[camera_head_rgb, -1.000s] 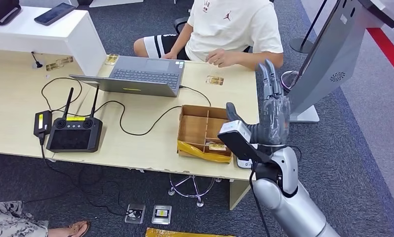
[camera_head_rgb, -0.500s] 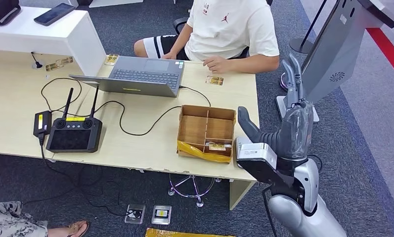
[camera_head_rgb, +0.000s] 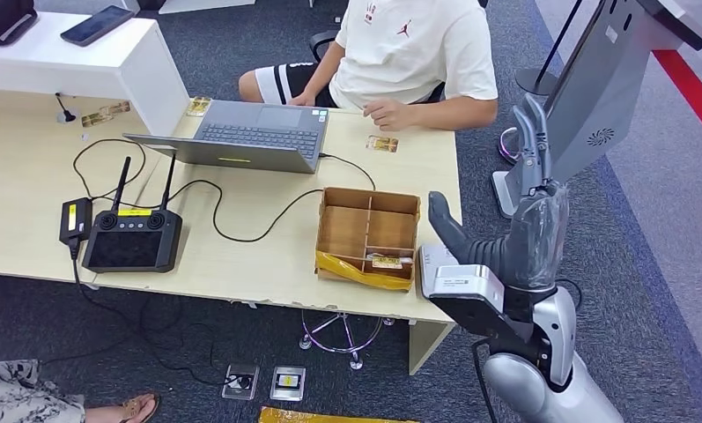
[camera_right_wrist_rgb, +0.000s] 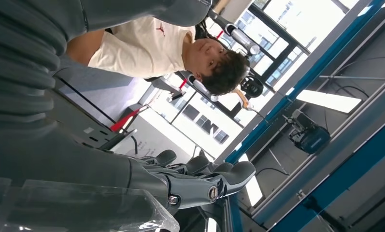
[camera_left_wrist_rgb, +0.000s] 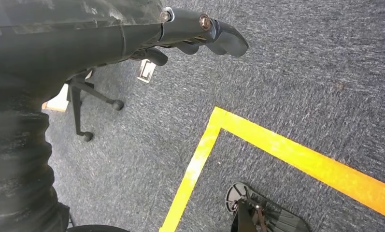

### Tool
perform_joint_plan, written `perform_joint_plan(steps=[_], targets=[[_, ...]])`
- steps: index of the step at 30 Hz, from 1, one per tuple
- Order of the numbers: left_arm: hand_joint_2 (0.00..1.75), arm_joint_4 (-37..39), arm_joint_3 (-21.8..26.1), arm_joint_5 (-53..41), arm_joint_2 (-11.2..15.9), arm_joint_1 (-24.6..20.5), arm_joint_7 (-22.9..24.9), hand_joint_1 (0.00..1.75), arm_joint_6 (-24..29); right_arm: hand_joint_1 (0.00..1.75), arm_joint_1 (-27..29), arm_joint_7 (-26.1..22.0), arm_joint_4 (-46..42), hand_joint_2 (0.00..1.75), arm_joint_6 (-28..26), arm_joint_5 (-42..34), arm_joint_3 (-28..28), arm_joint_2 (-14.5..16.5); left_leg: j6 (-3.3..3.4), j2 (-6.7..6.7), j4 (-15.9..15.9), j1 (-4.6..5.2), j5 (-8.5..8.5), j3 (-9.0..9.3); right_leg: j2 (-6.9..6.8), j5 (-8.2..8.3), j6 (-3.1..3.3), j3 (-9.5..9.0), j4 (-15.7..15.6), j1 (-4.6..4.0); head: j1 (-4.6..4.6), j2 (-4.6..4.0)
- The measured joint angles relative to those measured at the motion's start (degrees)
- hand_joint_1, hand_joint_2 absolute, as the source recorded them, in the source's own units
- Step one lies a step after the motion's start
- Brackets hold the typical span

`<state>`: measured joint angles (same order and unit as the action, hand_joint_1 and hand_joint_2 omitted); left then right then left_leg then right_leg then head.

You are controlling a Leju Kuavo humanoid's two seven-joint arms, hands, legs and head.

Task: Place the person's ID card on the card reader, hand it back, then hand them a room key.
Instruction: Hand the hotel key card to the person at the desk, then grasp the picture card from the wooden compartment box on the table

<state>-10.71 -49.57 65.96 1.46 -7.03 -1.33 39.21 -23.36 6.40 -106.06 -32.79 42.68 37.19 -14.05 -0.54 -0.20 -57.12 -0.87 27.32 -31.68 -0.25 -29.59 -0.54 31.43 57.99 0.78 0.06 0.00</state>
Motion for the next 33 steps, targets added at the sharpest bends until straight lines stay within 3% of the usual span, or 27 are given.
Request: perform_joint_plan(steps=[3,5,6,9,13,33], targets=[[1.75,0.3,0.0,-1.1,-0.1,-0.4,-1.3,0.0,0.0,0.0,1.3,1.9,1.9,1.75,8.3,4.6,1.2,0.6,-0.07,-0.06,0.0,-0.07,0.05,-0.08,-0.06,-0.04,0.04,-0.07,0.0,-0.07,0.02,0.0],[1.75,0.8,0.3,-2.2,-0.2,-0.9,-2.3,0.0,0.0,0.0,3.5,0.5,8.1,1.75,15.9,9.5,3.8,2.7,-0.12,-0.14,0.1,-0.14,0.07,-0.12,-0.16,-0.07,0.07,-0.09,0.0,-0.15,0.01,0.0],[1.75,0.9,0.5,-2.7,-0.2,-1.1,-2.5,0.0,0.0,0.0,4.5,-0.8,12.5,1.75,16.9,10.8,5.3,4.1,-0.14,-0.23,0.1,-0.16,0.05,-0.14,-0.26,-0.07,0.08,-0.07,0.0,-0.17,-0.03,0.0],[1.75,1.0,1.2,-4.1,-0.3,-1.4,-2.8,0.0,0.0,0.0,5.9,-1.5,23.8,1.75,12.7,11.2,8.1,7.4,-0.18,-0.51,0.0,-0.18,-0.03,-0.19,-0.55,-0.1,0.12,-0.02,0.0,-0.19,-0.02,0.0],[1.75,1.4,2.0,-5.4,-0.3,-1.3,-3.2,0.0,0.0,0.0,6.3,0.4,30.0,1.75,11.9,11.0,9.9,8.7,-0.19,-0.51,0.0,-0.18,-0.02,-0.2,-0.51,-0.12,0.15,0.0,0.0,-0.19,0.0,0.0],[1.75,6.0,6.0,-5.7,-1.7,-1.8,-3.6,0.0,0.0,0.0,6.7,1.2,34.7,1.75,11.1,12.4,11.2,9.6,-0.18,-0.34,0.0,-0.17,0.0,-0.15,-0.32,-0.12,0.15,0.01,0.0,-0.18,0.01,0.0]])
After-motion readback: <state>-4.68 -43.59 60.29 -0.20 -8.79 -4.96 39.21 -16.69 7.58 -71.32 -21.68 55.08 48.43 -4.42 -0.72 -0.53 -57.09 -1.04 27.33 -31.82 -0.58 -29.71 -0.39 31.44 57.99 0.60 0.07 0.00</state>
